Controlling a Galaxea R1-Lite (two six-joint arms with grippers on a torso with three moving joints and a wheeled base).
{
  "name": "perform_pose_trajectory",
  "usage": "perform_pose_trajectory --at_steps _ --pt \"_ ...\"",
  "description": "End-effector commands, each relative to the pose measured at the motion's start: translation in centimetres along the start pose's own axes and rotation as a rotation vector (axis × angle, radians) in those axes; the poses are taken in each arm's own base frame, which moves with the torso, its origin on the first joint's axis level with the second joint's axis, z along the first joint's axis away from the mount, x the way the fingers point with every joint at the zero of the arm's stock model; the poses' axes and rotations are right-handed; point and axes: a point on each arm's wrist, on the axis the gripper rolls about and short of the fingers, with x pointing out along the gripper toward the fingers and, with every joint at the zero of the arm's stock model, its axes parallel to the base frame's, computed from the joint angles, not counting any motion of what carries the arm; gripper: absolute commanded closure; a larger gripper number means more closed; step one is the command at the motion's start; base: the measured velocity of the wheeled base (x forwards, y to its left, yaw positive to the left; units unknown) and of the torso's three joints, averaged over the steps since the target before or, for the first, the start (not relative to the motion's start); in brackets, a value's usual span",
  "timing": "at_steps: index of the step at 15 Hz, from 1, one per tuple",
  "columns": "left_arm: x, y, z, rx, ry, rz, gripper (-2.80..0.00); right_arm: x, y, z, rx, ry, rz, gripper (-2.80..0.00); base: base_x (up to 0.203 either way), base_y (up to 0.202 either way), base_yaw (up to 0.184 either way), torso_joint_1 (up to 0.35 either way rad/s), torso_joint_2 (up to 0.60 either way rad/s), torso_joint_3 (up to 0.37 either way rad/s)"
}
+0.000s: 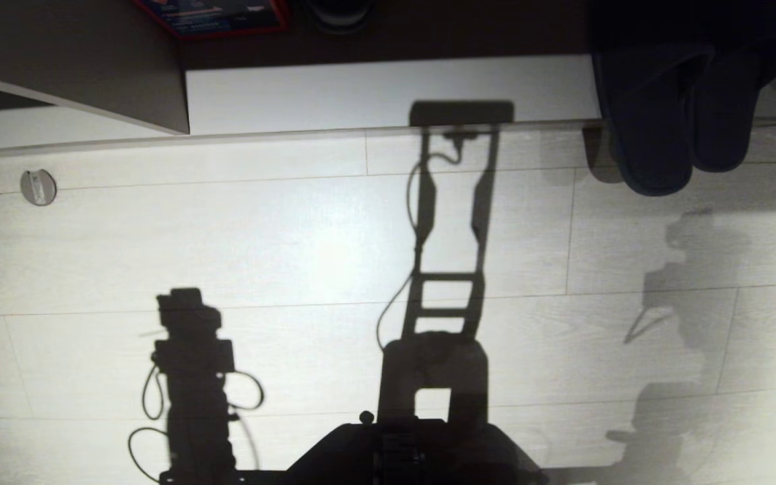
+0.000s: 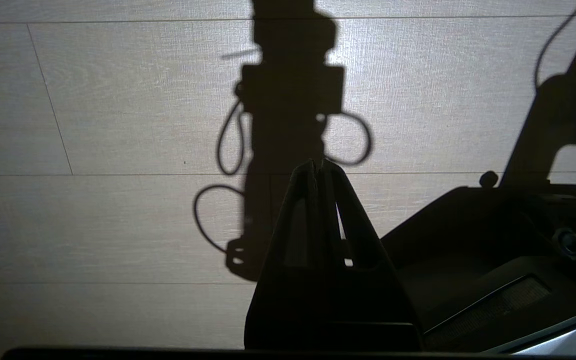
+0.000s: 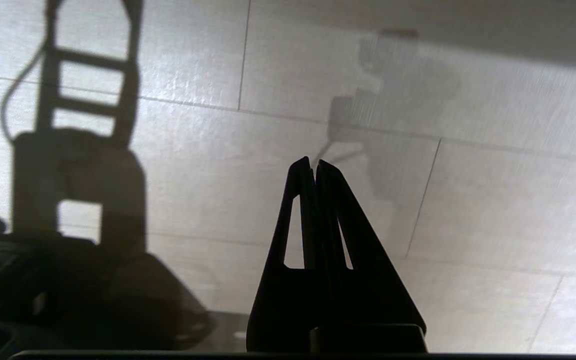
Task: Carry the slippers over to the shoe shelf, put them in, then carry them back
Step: Pick up the slippers in the shoe cabinet
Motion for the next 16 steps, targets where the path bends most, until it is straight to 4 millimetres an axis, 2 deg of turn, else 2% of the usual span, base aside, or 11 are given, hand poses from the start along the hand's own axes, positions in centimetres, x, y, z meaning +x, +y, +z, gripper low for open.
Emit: perform_pose_trajectory --at_steps 1,4,8,10,11,14,16 --pt "0.0 0.0 0.0 -0.001 0.000 0.000 0.00 3.0 -0.3 1.0 -0.041 0.092 -0.005 0.00 0.000 0.000 0.000 0.000 0.00 0.000" --pt "0.0 0.0 0.0 -0.001 0.000 0.000 0.00 5.2 -0.7 1.3 -0.091 0.134 0.011 0.00 0.000 0.000 0.000 0.000 0.00 0.000" --pt "0.0 0.0 0.0 -0.001 0.000 0.000 0.00 8.3 -1.5 1.9 -0.068 0.125 -0.024 0.00 0.000 0.000 0.000 0.000 0.00 0.000" --pt "0.0 0.0 0.0 -0.001 0.000 0.000 0.00 8.4 -1.6 2.0 -0.065 0.117 -0.031 0.00 0.000 0.000 0.000 0.000 0.00 0.000" --pt "0.0 0.0 0.0 -0.001 0.000 0.000 0.00 8.6 -1.7 2.1 -0.063 0.114 -0.050 0.00 0.000 0.000 0.000 0.000 0.00 0.000" --pt "0.0 0.0 0.0 -0.001 0.000 0.000 0.00 11.6 -2.5 1.7 -0.036 0.152 -0.178 0.00 0.000 0.000 0.000 0.000 0.00 0.000" --pt "0.0 0.0 0.0 -0.001 0.000 0.000 0.00 12.4 -2.8 1.7 -0.009 0.138 -0.241 0.00 0.000 0.000 0.000 0.000 0.00 0.000"
